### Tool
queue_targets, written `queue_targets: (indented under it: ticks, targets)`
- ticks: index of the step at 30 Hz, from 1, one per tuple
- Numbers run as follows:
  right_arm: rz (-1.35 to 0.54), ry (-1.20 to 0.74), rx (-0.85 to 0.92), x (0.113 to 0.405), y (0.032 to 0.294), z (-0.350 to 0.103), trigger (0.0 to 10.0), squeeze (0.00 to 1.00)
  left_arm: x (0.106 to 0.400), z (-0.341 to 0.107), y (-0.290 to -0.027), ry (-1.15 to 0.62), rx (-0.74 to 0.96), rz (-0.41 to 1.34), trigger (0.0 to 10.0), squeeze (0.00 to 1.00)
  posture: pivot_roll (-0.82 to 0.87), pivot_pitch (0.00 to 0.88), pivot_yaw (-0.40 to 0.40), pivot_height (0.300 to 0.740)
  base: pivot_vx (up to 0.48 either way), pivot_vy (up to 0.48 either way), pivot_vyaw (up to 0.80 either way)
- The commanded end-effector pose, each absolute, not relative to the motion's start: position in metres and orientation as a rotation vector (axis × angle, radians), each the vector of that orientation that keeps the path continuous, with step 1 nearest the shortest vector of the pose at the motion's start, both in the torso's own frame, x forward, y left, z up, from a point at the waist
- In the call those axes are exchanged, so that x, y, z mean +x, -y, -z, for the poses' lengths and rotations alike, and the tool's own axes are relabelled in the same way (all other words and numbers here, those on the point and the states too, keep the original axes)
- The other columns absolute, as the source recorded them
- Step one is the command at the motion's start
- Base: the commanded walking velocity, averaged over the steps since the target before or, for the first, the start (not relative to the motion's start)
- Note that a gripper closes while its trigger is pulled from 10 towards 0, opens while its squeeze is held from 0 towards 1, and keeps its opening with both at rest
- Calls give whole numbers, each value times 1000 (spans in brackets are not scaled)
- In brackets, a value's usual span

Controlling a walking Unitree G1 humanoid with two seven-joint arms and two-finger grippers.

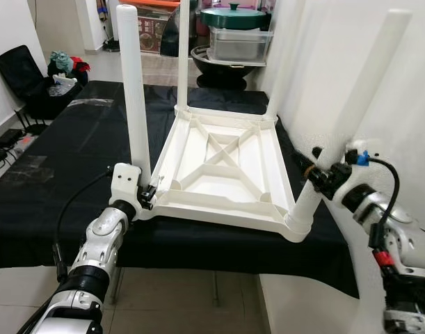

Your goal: Building children table

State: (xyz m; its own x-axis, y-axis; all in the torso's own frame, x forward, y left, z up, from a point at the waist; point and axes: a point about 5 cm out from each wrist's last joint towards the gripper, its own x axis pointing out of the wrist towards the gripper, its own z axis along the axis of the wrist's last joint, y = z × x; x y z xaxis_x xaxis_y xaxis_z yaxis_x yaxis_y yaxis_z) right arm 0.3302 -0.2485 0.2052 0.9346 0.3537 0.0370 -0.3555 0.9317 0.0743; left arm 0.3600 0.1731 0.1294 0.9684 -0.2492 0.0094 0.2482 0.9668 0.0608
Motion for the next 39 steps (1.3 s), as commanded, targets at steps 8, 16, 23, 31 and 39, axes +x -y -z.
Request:
queue_targets:
  ticks: [8, 16, 23, 31, 39]
  targets:
    - [308, 33, 98, 336, 298, -194, 0, 0, 354, -116, -170, -34, 55, 260, 10000, 0, 8, 0, -94, 740, 0, 0, 0]
    - [802, 1, 225, 309, 300, -154, 0, 0, 354, -117, -164, -31, 50, 276, 10000, 0, 16, 0, -89, 740, 0, 0, 0]
    - [500, -104, 331, 329, 239, -142, 10000, 0, 355, -117, -166, -32, 59, 276, 10000, 0, 18, 0, -92, 740, 0, 0, 0]
    - [-157, 75, 328, 337, 236, -179, 10000, 0, 353, -116, -169, -36, 61, 263, 10000, 0, 20, 0, -97, 740, 0, 0, 0]
    - [-253, 49, 209, 326, 267, -191, 10000, 0, 354, -117, -171, -35, 60, 255, 10000, 0, 19, 0, -101, 740, 0, 0, 0]
